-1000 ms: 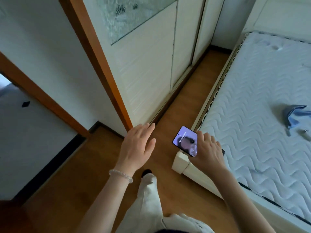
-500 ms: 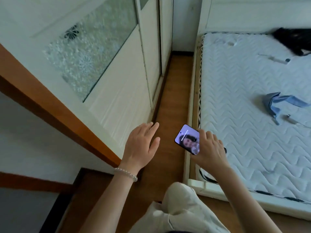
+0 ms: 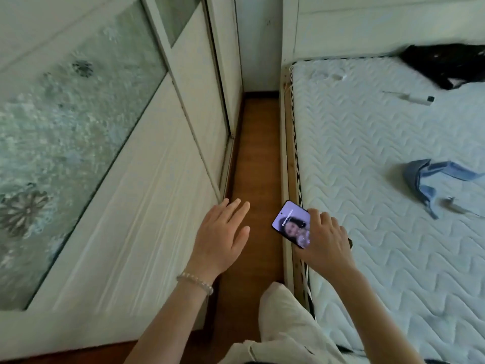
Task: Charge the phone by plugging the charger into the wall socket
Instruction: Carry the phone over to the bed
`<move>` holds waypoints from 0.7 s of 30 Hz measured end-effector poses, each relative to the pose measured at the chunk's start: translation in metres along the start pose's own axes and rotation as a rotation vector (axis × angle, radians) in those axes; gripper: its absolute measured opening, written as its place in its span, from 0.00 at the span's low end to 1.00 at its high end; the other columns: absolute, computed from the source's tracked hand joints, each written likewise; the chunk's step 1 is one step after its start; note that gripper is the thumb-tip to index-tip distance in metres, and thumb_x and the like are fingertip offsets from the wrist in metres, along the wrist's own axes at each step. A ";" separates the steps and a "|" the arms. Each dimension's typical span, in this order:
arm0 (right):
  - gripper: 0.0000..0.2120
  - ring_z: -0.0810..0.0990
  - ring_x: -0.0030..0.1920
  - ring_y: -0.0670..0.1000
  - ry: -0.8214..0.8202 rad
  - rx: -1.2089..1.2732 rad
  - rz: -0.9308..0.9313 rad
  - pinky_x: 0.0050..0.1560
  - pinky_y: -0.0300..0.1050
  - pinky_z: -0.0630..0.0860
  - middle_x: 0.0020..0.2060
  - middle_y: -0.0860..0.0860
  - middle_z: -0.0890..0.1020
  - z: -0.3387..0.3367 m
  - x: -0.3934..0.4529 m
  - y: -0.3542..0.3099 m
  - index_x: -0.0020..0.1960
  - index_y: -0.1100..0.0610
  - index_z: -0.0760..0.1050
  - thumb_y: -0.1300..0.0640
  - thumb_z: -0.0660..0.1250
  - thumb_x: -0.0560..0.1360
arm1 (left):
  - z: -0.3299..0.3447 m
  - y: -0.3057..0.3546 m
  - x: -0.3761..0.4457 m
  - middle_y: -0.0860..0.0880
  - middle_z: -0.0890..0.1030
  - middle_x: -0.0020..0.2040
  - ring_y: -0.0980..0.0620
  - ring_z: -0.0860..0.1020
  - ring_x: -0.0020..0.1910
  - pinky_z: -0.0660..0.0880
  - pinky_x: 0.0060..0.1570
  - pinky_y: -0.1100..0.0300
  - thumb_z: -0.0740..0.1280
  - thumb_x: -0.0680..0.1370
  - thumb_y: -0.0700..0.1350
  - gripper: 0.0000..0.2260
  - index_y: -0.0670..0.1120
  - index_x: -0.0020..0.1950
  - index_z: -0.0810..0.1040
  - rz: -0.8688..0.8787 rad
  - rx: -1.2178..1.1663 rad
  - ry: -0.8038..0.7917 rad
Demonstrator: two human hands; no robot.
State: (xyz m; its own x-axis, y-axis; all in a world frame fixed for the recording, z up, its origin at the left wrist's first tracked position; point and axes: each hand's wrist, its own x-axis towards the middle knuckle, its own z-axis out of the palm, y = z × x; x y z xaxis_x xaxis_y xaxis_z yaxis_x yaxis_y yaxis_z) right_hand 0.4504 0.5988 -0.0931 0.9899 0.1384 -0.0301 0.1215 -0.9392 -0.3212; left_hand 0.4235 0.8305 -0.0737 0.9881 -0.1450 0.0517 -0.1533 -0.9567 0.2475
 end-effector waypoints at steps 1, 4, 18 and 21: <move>0.29 0.75 0.50 0.59 -0.002 -0.005 0.005 0.48 0.51 0.70 0.50 0.54 0.75 -0.002 0.018 0.004 0.62 0.57 0.66 0.50 0.70 0.65 | -0.001 -0.001 0.022 0.49 0.66 0.74 0.49 0.60 0.74 0.58 0.73 0.50 0.48 0.80 0.56 0.24 0.52 0.75 0.60 0.006 0.007 -0.003; 0.31 0.75 0.50 0.59 -0.005 -0.024 0.037 0.48 0.51 0.70 0.50 0.55 0.76 -0.014 0.070 0.021 0.63 0.56 0.66 0.48 0.71 0.64 | -0.005 0.000 0.086 0.50 0.65 0.74 0.50 0.59 0.75 0.56 0.74 0.51 0.48 0.80 0.56 0.23 0.53 0.75 0.59 0.017 0.011 0.001; 0.30 0.74 0.50 0.57 -0.040 -0.060 0.102 0.51 0.51 0.71 0.50 0.54 0.75 -0.040 0.234 0.075 0.62 0.56 0.65 0.49 0.70 0.65 | 0.004 -0.010 0.260 0.50 0.66 0.74 0.49 0.60 0.75 0.54 0.73 0.53 0.48 0.80 0.57 0.24 0.52 0.74 0.61 0.021 0.002 -0.024; 0.31 0.74 0.52 0.57 -0.044 -0.045 0.120 0.52 0.51 0.71 0.51 0.54 0.75 -0.038 0.262 0.075 0.63 0.56 0.64 0.49 0.71 0.65 | 0.007 -0.022 0.290 0.50 0.66 0.74 0.48 0.60 0.74 0.56 0.73 0.52 0.48 0.80 0.57 0.24 0.52 0.74 0.61 0.023 -0.015 -0.030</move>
State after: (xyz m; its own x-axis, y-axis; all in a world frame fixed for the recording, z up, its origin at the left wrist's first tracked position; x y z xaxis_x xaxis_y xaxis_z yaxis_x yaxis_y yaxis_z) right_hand 0.7220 0.5530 -0.0891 0.9935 0.0368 -0.1076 0.0064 -0.9629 -0.2699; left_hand 0.7136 0.8074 -0.0708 0.9843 -0.1743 0.0290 -0.1758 -0.9492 0.2610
